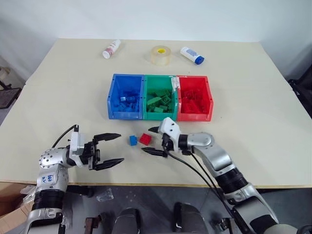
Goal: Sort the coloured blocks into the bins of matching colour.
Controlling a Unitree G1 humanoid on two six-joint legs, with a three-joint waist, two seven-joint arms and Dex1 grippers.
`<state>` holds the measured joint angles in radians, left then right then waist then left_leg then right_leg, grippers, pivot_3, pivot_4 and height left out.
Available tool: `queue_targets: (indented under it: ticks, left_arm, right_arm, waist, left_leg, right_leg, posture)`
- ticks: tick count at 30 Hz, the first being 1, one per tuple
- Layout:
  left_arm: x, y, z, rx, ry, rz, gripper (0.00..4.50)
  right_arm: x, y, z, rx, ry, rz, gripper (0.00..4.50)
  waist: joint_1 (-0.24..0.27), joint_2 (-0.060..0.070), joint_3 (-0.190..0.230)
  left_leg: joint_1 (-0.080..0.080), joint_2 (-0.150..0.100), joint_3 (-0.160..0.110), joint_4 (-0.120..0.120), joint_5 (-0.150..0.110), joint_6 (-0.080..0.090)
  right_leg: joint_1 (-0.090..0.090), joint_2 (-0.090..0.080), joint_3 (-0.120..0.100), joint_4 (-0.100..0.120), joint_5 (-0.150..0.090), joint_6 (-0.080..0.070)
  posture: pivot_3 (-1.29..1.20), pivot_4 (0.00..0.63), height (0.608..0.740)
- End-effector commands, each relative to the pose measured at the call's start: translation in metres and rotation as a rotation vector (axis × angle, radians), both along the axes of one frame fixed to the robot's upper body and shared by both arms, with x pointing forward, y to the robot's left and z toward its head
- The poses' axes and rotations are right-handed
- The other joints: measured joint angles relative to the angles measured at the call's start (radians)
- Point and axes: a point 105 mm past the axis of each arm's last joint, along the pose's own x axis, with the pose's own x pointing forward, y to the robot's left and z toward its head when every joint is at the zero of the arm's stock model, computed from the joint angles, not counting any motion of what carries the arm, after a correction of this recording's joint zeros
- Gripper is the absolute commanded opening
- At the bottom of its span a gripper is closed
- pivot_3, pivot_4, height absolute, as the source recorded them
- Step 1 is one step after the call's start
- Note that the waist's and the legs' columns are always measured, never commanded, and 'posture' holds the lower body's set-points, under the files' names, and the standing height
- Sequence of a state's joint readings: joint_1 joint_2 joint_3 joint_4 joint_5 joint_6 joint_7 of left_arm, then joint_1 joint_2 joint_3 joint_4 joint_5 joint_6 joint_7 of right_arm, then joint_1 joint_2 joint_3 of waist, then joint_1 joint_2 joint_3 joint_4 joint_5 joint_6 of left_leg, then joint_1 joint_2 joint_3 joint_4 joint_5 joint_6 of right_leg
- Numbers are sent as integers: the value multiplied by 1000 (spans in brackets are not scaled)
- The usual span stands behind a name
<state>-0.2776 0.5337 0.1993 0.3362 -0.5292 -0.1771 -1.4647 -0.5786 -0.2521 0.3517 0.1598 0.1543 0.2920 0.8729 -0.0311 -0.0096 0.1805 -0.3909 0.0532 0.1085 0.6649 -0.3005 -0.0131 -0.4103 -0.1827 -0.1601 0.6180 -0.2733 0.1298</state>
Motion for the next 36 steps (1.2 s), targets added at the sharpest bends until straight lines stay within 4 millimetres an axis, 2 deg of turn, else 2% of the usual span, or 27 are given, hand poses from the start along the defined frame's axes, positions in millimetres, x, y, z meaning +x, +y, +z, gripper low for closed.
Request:
queue_targets:
  ticks: [1,4,11,12,15,18,22,25,27,29,31,34,36]
  left_arm:
    - [-3,4,10,-9,-39,13,4500]
    - [-3,4,10,-11,-39,17,4500]
    - [-2,3,9,-12,-36,17,4500]
    - [-1,3,9,-13,-36,16,4500]
    - [1,1,9,-15,-35,12,4500]
    - [3,0,9,-18,-35,9,4500]
    - [4,0,9,-20,-35,8,4500]
    - [4,0,8,-21,-33,7,4500]
    - [5,0,8,-23,-31,2,4500]
    - [5,0,8,-24,-31,-2,4500]
    - [6,-1,8,-23,-29,-13,4500]
    - [9,-2,10,-22,-32,-22,4500]
    - [12,-3,12,-21,-36,-29,4500]
  right_arm:
    - [-2,9,10,23,-48,39,4466]
    - [-5,12,9,32,-44,48,3856]
    - [-6,8,11,35,-55,39,1446]
    - [-6,8,11,36,-56,38,1357]
    - [-6,5,14,40,-64,35,1367]
    - [-8,-2,27,69,-89,30,1367]
    - [-6,-21,56,129,-127,-22,1367]
    - [-2,-39,70,135,-152,-67,1367]
    - [15,-69,92,159,-211,-188,1367]
    - [25,-88,107,168,-255,-262,1367]
    - [48,-113,121,160,-313,-384,1367]
    - [71,-131,131,146,-354,-482,1367]
    - [83,-136,133,144,-360,-514,2106]
  waist:
    - [1,0,0]
    - [0,0,0]
    - [0,0,0]
    - [0,0,0]
    - [0,0,0]
    - [1,0,0]
    - [2,0,0]
    - [2,0,0]
    - [2,0,0]
    - [2,0,0]
    - [1,0,0]
    - [-1,0,0]
    - [-4,0,0]
  left_leg:
    - [0,0,0,0,0,0]
    - [0,0,0,0,0,0]
    - [0,0,0,0,0,0]
    - [0,0,0,0,0,0]
    - [0,0,0,0,0,0]
    - [0,0,0,0,0,0]
    - [0,0,0,0,0,0]
    - [0,0,0,0,0,0]
    - [0,0,0,0,0,0]
    - [0,0,0,0,0,0]
    - [0,0,0,0,0,0]
    - [0,0,1,-1,0,0]
    - [1,0,1,-2,0,0]
  right_leg:
    - [0,0,0,0,0,0]
    - [0,0,0,0,0,0]
    - [0,0,0,0,0,0]
    - [0,0,0,0,0,0]
    - [0,0,0,0,0,0]
    - [0,0,0,0,0,0]
    - [0,0,0,0,0,0]
    - [0,0,0,0,0,0]
    - [0,0,0,0,0,0]
    - [0,0,0,0,0,0]
    - [0,0,0,0,0,0]
    - [-1,0,0,0,0,0]
    - [-1,0,1,0,0,0]
  posture:
    - [0,150,740]
    - [0,150,740]
    - [0,150,740]
    - [0,150,740]
    - [0,150,740]
    - [0,150,740]
    - [0,150,740]
    - [0,150,740]
    - [0,150,740]
    - [0,150,740]
    - [0,150,740]
    - [0,150,740]
    - [0,150,740]
